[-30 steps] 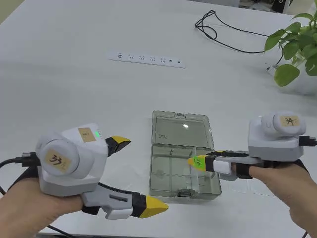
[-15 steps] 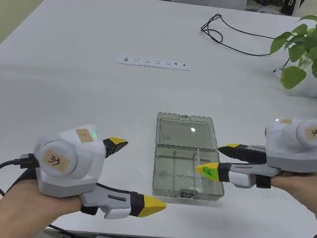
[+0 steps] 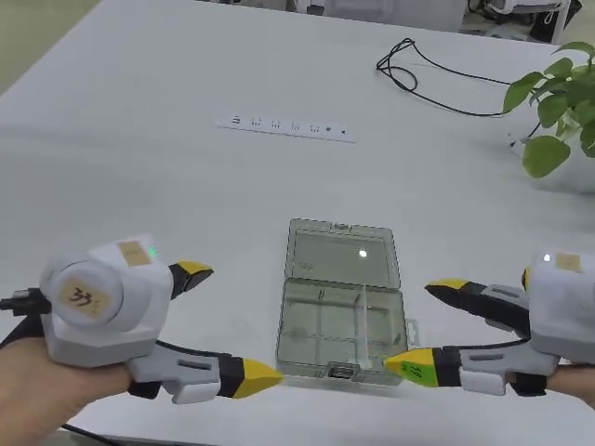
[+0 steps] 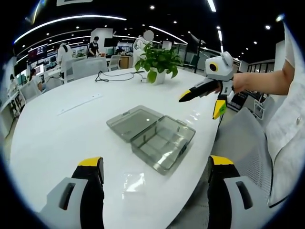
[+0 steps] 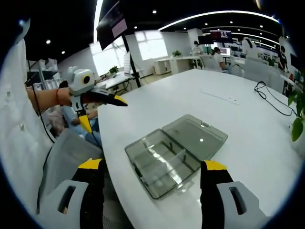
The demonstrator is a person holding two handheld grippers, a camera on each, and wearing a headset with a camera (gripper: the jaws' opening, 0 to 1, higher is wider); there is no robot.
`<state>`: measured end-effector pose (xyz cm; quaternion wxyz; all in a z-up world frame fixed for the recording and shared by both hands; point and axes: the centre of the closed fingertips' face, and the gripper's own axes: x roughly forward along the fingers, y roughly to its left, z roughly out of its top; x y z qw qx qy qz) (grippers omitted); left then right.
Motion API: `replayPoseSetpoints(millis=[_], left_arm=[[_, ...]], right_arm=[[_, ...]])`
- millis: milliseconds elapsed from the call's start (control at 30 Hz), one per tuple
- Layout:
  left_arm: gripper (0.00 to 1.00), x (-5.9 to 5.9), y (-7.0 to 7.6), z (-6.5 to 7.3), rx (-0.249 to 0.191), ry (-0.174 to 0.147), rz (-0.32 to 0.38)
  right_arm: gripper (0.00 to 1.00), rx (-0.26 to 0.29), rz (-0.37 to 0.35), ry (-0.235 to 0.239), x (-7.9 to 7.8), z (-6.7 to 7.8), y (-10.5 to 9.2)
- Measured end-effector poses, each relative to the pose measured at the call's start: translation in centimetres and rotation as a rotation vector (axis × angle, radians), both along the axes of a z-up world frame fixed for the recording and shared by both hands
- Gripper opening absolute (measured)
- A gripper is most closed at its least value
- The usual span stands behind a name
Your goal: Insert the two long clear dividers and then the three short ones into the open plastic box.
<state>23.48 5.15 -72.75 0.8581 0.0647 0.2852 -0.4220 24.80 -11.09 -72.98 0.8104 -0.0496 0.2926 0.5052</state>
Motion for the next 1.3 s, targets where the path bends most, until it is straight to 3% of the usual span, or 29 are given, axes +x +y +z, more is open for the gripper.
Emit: replayPoseSetpoints(millis=[100, 400, 467, 567, 600, 700, 800, 933, 1133, 1300], left_arm=[[0.9, 0.0, 0.2, -0.3, 0.014, 0.011, 0.009], [0.85, -0.6, 1.4, -2.3, 0.078, 0.075, 0.034], [0.82, -0.7, 2.0, -3.0, 0.105, 0.106, 0.052], [0.76, -0.6, 2.4, -3.8, 0.127, 0.126, 0.064], [0.73, -0.8, 2.8, -4.4, 0.147, 0.164, 0.085], [0.69, -0.6, 3.0, -5.2, 0.166, 0.165, 0.082], [0.65, -0.9, 3.7, -6.5, 0.229, 0.21, 0.086], [0.6, -1.1, 4.3, -8.1, 0.271, 0.269, 0.105], [0.55, -1.1, 4.8, -10.1, 0.345, 0.305, 0.089], [0.52, -1.1, 4.8, -11.0, 0.38, 0.317, 0.075]], right_arm=[[0.87, 0.005, 0.026, -0.035, -0.3, 0.1, -0.7], [0.92, 0.019, 0.061, -0.072, -1.1, -0.4, -2.6], [0.92, 0.011, 0.062, -0.083, -1.1, -0.6, -3.0], [0.92, 0.012, 0.061, -0.09, -1.3, -0.7, -3.5], [0.92, 0.017, 0.058, -0.089, -1.3, -0.6, -3.6], [0.92, 0.023, 0.055, -0.092, -1.4, -0.8, -4.0], [0.92, 0.023, 0.047, -0.098, -1.5, -1.0, -4.4], [0.91, 0.028, 0.035, -0.1, -1.5, -0.9, -4.6], [0.89, 0.04, 0.015, -0.105, -1.5, -0.7, -4.7], [0.88, 0.046, 0.001, -0.107, -1.4, -0.7, -4.9]])
